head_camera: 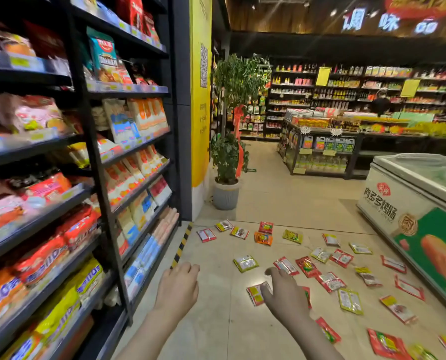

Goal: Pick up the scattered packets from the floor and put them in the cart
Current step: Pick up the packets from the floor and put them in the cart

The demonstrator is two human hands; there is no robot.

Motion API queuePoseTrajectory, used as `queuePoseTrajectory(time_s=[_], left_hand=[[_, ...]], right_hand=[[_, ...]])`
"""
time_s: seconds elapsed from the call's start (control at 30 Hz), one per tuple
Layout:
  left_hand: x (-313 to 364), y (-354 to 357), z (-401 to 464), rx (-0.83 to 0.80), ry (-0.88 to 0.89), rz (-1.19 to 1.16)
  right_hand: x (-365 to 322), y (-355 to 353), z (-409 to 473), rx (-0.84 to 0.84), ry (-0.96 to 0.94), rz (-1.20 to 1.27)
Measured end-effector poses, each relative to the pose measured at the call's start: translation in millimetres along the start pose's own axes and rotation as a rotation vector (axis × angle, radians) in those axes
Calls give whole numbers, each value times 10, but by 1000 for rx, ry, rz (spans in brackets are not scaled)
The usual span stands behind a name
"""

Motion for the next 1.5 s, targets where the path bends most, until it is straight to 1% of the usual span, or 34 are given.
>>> queuePoseTrajectory(time_s=[0.17,0.33,0.5,0.6,0.7,0.8,0.93,1.0,1.03,1.1,1.13,1.2,1.3,1.4,1.5], left_hand=[[-298,867,929,-66,-19,-44],[-590,1914,1715,-130,-24,-65],[-1014,2927,2692,-156,-103,-38],[-1269,3438,3253,-191,-142,-53],[-1615,3958,3730,-269,-208,-31],[-1967,4492,4116,-345,-323,-60],[-2416,5257,4547,-364,-377,-60],[-2608,5702,4844,-347,-324,-56],[-2731,5936,4973,-371,-326,-40],[-3009,6410,5207,-396,-371,-50],[-3099,6645,5309,-421,-397,-95],[-3305,7124,5529,-484,-510,-205],[-3569,7786,5857,-541,-600,-183],[-3848,8546,5983,-531,-717,-250],[-4032,9437,5937,-613,-866,-274]], right_hand=[[198,365,1134,-23,54,-33],[501,911,2284,-44,86,-29],[678,1442,3668,-70,96,-19],[637,1702,4479,-108,86,-36],[530,1940,5252,-134,53,-32],[450,2292,5982,-169,33,-22],[355,2917,6856,-230,11,-31],[285,3250,7330,-252,-2,-41],[258,3411,7568,-259,4,-42],[212,3715,8048,-266,15,-51],[198,3859,8256,-273,18,-58],[186,4181,8689,-293,25,-67],[224,4639,9282,-340,30,-92],[294,5156,9839,-397,10,-120],[446,5778,10394,-457,-14,-133]])
Point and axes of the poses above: each hand's wrist, its own z-axis towards the middle knuckle, its own y-axis out of the palm, x = y × z, the point moved 10 cm from there along z, towards the middle knuckle, and after that the axes turned 11 degrees about x, right-handed, at the moved point
